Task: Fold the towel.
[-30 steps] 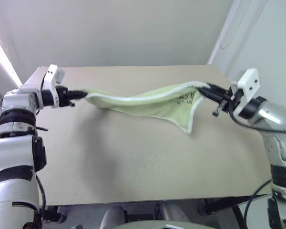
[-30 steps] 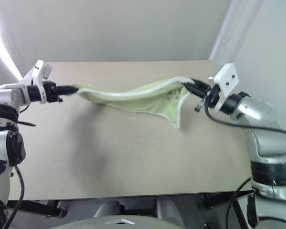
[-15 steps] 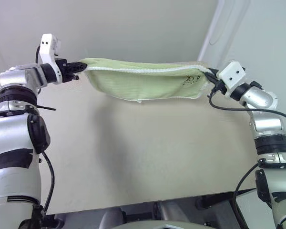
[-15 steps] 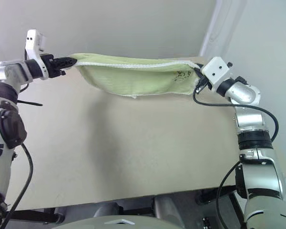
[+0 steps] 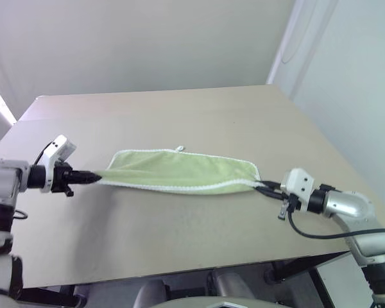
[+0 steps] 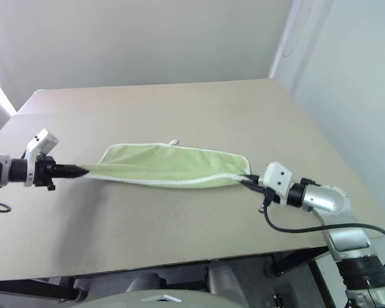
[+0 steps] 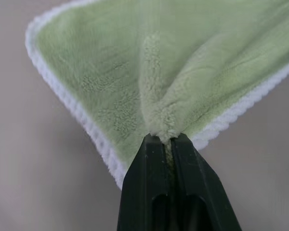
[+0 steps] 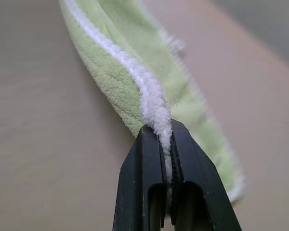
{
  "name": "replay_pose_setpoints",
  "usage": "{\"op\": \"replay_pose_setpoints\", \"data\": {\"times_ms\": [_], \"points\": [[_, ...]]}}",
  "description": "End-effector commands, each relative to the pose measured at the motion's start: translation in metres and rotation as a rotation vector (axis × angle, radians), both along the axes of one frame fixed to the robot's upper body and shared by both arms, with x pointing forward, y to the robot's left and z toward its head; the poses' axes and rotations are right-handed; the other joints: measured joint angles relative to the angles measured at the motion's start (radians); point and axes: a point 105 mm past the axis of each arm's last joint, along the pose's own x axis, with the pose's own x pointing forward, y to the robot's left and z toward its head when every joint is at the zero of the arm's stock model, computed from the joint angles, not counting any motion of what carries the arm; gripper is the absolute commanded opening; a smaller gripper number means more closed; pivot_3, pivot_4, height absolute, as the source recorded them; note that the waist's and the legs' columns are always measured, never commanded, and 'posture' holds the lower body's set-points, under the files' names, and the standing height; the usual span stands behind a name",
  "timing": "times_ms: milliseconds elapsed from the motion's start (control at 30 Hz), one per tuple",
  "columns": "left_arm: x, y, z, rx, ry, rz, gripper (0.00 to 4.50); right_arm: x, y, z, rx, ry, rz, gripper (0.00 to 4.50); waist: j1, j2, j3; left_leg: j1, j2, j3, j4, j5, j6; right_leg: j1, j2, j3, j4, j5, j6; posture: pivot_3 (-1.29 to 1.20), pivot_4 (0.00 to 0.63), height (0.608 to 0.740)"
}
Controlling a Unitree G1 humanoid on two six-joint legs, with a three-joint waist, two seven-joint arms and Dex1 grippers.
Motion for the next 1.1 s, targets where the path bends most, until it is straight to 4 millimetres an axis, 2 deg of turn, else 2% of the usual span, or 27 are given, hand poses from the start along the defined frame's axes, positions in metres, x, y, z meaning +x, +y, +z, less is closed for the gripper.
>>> {"op": "replay_pose_setpoints", "data": {"times_ms": [33,267,467,600,700,867,1000,1100], "points": [[-0.011,0.011,0.017,0.044,-0.044,0.032,0.0,-0.012,0.003,0.008,-0.035,-0.03,0.046,0.03,0.002,0.0,0.0,0.0,0.0,0.0,0.0,0.0,0.0,0.0,0.0,0.0,0.0,0.0,0.0,0.0,0.0,0.712],[-0.033,0.025,0.007,0.102,-0.002,0.05,0.0,-0.047,0.001,0.009,-0.049,0.034,0.092,0.03,0.003,0.001,0.0,0.001,0.0,0.0,0.0,0.0,0.0,0.0,0.0,0.0,-0.001,0.0,0.0,0.0,0.0,0.712],[-0.053,0.037,-0.014,0.174,0.073,0.04,0.0,-0.074,-0.007,0.015,-0.076,0.108,0.109,0.03,0.005,0.001,0.0,0.001,0.0,0.001,-0.001,0.0,0.0,0.0,0.0,0.0,-0.002,0.0,0.0,0.0,0.0,0.712],[-0.045,0.031,-0.017,0.142,0.061,0.038,0.0,-0.069,-0.019,0.006,-0.14,0.248,0.058,0.03,0.005,0.0,0.0,0.002,0.001,0.002,-0.001,0.0,0.0,0.001,-0.001,-0.001,-0.003,0.0,0.0,0.0,0.0,0.712],[-0.031,0.021,-0.013,0.096,0.032,0.039,0.0,-0.056,-0.011,0.017,-0.047,0.277,0.026,0.03,0.006,-0.001,0.0,0.004,0.001,0.001,0.0,0.0,0.0,0.002,-0.001,-0.003,-0.005,0.0,0.0,0.0,0.0,0.712],[-0.02,0.013,-0.008,0.07,0.012,0.015,0.0,-0.046,-0.001,0.034,0.121,0.285,0.004,0.03,0.005,-0.001,0.0,0.007,0.001,0.001,-0.003,0.0,-0.001,0.004,-0.001,-0.003,-0.005,0.0,0.0,0.0,0.0,0.712],[-0.012,0.01,-0.007,0.049,0.021,0.017,0.0,-0.038,0.0,0.04,0.194,0.286,-0.007,0.03,0.007,-0.001,0.0,0.001,0.001,0.001,-0.005,-0.001,0.0,-0.002,-0.001,-0.003,-0.005,0.0,0.0,0.0,0.0,0.712],[-0.001,0.008,0.006,-0.057,0.007,0.077,0.0,-0.037,0.0,0.043,0.196,0.269,-0.003,0.03,0.012,-0.001,0.0,-0.002,0.001,0.001,-0.004,-0.001,0.0,-0.004,-0.001,-0.003,-0.005,0.0,0.0,0.0,0.0,0.712]]}}
